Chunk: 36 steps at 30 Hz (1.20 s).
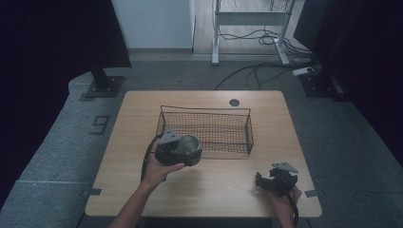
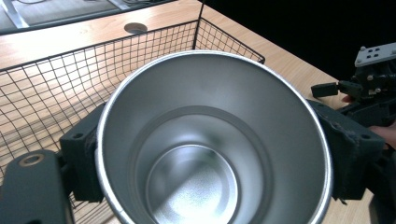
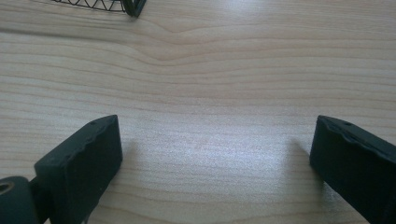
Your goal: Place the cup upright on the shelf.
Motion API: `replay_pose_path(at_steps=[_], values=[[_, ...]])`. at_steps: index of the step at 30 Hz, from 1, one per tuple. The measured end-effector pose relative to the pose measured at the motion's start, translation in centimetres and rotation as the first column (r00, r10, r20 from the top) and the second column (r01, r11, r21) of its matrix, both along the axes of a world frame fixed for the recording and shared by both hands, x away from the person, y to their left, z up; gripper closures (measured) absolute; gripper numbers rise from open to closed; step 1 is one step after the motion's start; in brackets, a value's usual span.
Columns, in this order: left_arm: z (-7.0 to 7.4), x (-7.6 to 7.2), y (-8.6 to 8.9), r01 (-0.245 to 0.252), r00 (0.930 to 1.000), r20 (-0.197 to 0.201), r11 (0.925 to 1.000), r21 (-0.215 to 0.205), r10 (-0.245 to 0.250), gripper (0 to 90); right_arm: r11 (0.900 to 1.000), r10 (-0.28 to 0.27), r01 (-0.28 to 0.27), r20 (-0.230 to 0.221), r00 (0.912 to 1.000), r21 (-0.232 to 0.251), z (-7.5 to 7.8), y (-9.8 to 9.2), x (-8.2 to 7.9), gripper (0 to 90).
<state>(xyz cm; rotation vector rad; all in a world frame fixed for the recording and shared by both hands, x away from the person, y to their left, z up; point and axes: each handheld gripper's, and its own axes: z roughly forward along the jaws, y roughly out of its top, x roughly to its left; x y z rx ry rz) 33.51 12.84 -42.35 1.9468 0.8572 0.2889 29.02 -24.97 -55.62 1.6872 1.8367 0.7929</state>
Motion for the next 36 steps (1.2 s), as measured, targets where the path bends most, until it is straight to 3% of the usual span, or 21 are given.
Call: replay_pose_path(at_steps=[36], values=[[1.4, 1.8, -0.1, -0.005, 1.0000, -0.002, 1.0000, -0.004, 0.005, 14.3, 1.000, 0.000, 0.000, 0.001, 1.0000, 0.000, 0.0, 0.0, 0.0, 2.4]])
